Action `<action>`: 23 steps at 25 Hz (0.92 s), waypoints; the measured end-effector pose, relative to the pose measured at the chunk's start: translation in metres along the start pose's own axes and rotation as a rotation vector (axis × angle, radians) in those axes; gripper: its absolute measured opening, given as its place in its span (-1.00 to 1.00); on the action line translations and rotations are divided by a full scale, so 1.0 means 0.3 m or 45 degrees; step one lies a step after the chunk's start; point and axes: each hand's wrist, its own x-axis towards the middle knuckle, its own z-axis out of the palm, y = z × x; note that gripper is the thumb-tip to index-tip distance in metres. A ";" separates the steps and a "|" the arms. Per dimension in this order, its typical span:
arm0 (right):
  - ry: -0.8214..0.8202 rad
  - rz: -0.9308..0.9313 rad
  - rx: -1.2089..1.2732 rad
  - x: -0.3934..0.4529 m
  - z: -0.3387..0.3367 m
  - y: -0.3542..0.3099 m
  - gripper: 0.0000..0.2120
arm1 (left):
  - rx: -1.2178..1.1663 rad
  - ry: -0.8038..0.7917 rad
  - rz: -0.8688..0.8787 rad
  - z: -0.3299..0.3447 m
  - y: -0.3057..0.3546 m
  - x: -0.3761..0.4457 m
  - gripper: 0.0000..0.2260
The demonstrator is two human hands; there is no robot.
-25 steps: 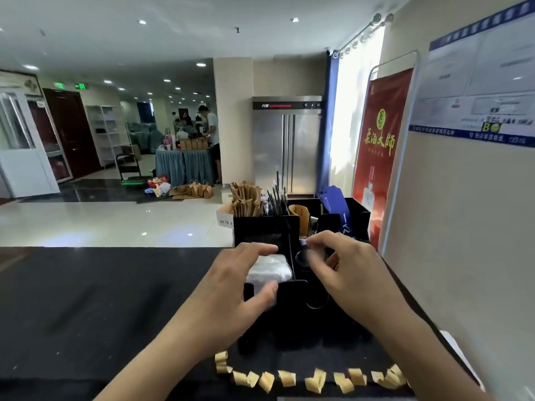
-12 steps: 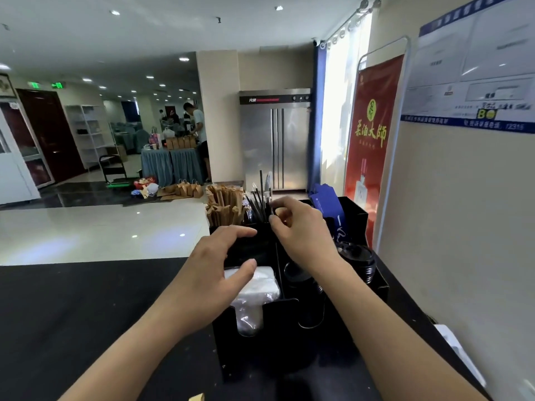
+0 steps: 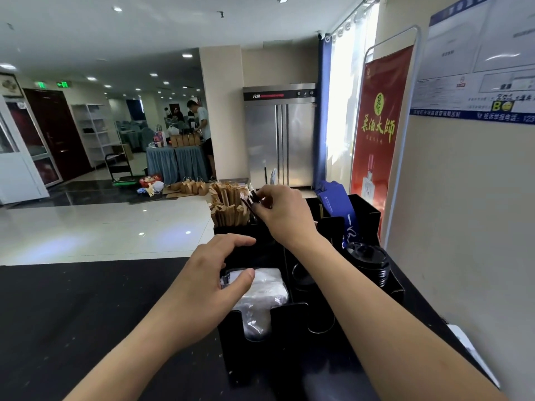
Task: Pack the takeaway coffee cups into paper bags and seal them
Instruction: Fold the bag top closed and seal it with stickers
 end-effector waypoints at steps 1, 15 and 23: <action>0.012 0.019 -0.019 0.011 0.003 0.001 -0.90 | 0.002 -0.003 -0.004 0.000 -0.003 -0.003 -0.66; 0.152 -0.022 0.102 0.040 -0.064 0.023 -0.91 | -0.006 0.008 0.010 0.011 -0.015 -0.001 -0.65; 0.321 -0.134 0.332 0.026 -0.163 -0.002 -0.96 | -0.062 0.084 0.014 -0.010 0.021 -0.009 -0.67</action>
